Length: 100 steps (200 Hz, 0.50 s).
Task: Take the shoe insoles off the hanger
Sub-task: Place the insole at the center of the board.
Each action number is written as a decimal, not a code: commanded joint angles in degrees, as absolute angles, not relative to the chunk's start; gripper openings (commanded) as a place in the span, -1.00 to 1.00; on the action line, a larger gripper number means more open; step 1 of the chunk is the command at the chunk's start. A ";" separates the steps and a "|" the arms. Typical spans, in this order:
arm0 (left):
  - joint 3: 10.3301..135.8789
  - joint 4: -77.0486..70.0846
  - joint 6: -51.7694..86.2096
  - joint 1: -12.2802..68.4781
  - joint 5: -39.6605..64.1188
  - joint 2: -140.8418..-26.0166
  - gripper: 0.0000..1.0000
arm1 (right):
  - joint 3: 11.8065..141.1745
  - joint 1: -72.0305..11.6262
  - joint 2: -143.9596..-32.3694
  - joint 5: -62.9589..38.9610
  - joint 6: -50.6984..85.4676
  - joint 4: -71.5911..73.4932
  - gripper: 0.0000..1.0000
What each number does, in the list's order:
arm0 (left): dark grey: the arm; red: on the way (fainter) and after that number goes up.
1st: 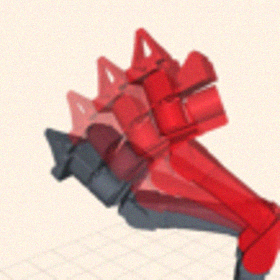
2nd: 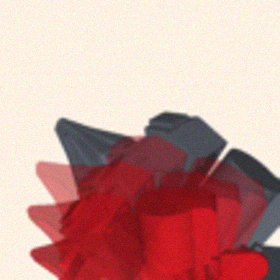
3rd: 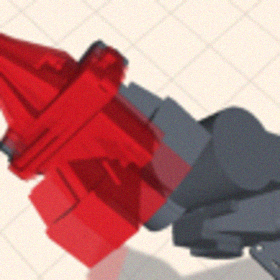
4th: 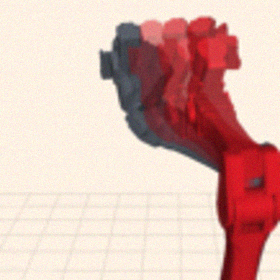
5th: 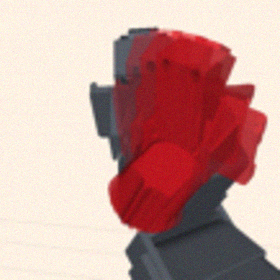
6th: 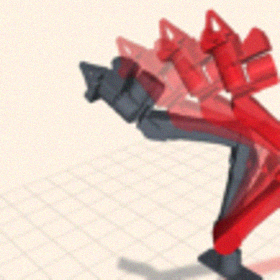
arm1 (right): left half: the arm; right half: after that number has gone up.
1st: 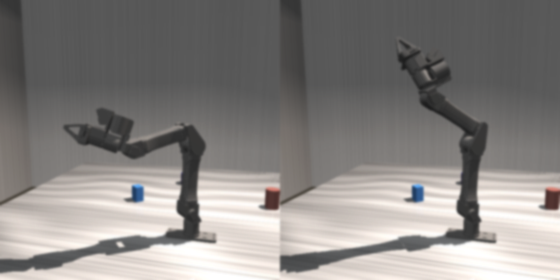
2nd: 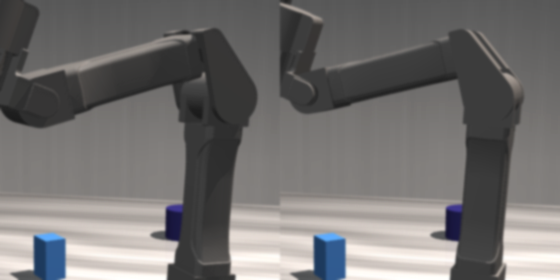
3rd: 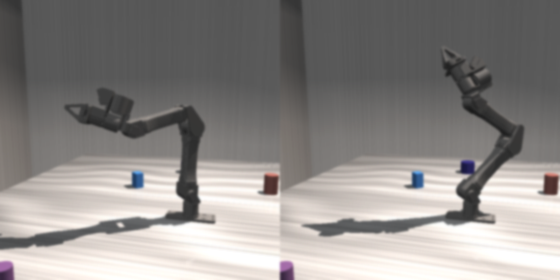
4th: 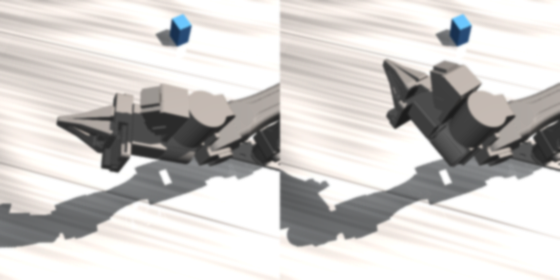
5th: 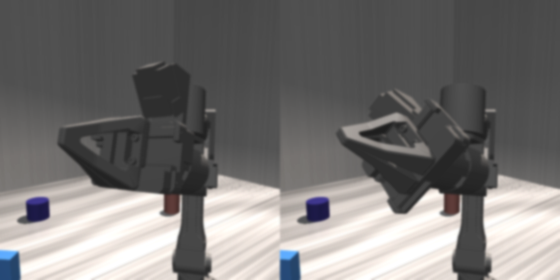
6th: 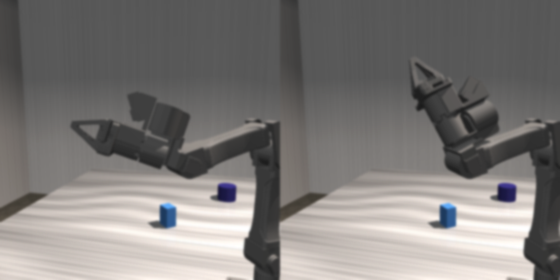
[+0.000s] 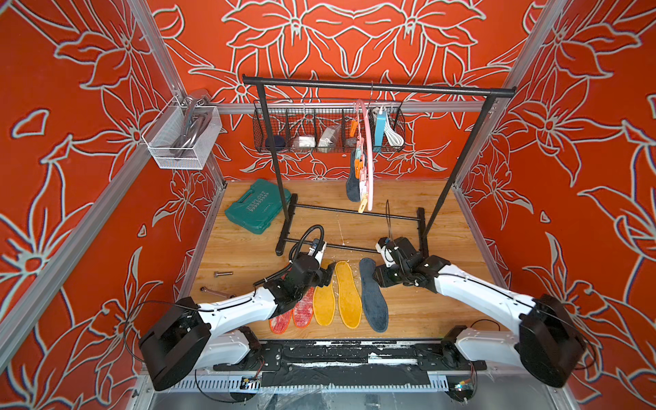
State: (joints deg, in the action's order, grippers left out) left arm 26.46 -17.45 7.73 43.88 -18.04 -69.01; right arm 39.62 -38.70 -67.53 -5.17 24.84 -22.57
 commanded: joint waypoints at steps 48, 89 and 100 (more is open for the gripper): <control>21.12 -28.19 7.50 43.69 -6.70 -64.41 0.67 | 24.17 -39.07 -49.10 7.73 14.94 -1.45 0.15; 18.91 -31.81 5.40 43.68 -4.40 -61.80 0.67 | 18.48 -39.03 -45.46 5.61 4.84 9.74 0.29; 18.69 -31.87 4.76 43.68 -2.93 -61.01 0.67 | 19.02 -38.96 -46.79 6.04 3.29 10.70 0.33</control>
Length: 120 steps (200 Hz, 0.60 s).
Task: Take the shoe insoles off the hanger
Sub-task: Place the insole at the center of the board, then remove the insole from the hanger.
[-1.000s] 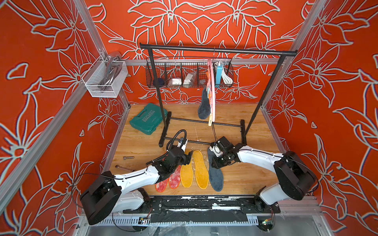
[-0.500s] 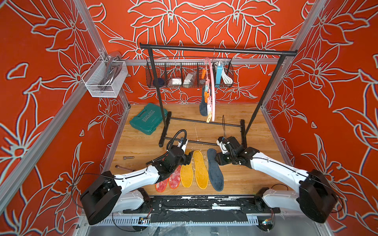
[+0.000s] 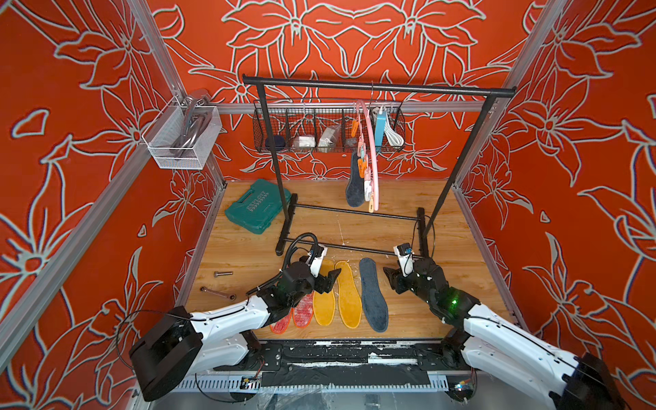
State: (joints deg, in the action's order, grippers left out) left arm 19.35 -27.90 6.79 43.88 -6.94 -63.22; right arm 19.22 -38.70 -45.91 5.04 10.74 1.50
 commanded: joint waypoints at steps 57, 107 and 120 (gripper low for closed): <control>18.01 -30.13 3.96 43.68 -5.22 -58.02 0.67 | 24.93 -38.59 -58.83 7.29 0.27 18.11 0.99; 17.53 -30.86 4.28 43.68 -6.00 -58.07 0.68 | 30.90 -33.59 -67.78 -6.39 -1.14 27.62 0.97; 17.25 -31.40 4.30 43.69 -6.28 -58.51 0.68 | 32.73 -31.77 -69.92 -9.42 -0.74 29.63 0.96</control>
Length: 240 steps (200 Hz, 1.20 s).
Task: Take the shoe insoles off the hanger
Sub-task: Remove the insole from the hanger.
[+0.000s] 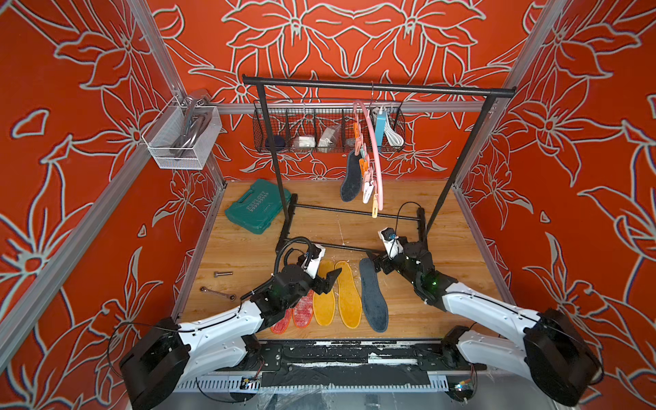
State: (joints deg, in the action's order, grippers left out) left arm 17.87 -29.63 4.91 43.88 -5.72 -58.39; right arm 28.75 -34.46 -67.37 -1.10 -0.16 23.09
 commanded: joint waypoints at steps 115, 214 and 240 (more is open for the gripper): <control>18.26 -33.29 4.31 43.68 -4.40 -61.66 0.68 | 47.24 -25.63 -85.17 -19.01 2.13 33.49 0.94; 18.24 -36.21 4.83 43.68 -3.78 -65.13 0.67 | 63.14 -19.19 -103.09 -30.31 1.44 43.33 0.98; 18.26 -35.90 4.44 43.68 -3.58 -64.45 0.67 | 69.80 -18.73 -108.74 -37.58 1.53 42.18 0.93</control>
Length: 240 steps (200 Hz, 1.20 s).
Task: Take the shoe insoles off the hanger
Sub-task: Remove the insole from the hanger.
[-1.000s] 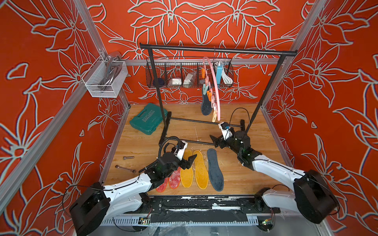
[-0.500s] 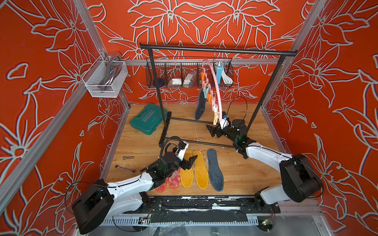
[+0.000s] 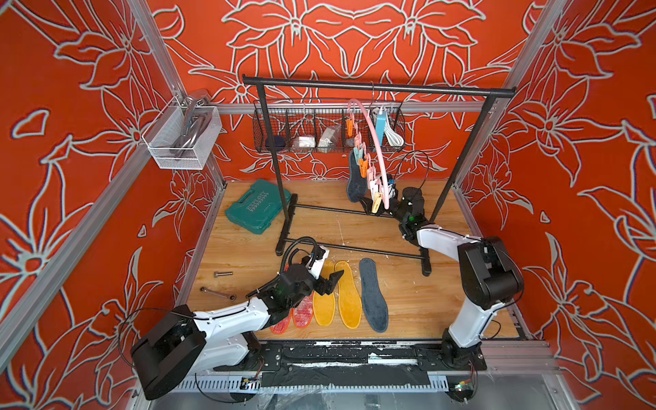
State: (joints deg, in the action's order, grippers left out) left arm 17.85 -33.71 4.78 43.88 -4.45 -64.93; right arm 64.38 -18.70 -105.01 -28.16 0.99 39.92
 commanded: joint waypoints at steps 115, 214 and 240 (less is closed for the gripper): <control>18.50 -36.08 3.60 43.70 -3.57 -65.18 0.67 | 75.87 -18.46 -116.43 -53.67 13.44 49.52 -0.45; 18.53 -34.87 2.99 43.68 -4.14 -64.20 0.67 | 69.17 -18.46 -96.55 -32.78 -1.44 21.84 -1.00; 18.60 -34.67 3.09 43.69 -3.94 -63.59 0.67 | 67.08 -18.50 -91.61 -27.89 -1.67 18.60 -1.00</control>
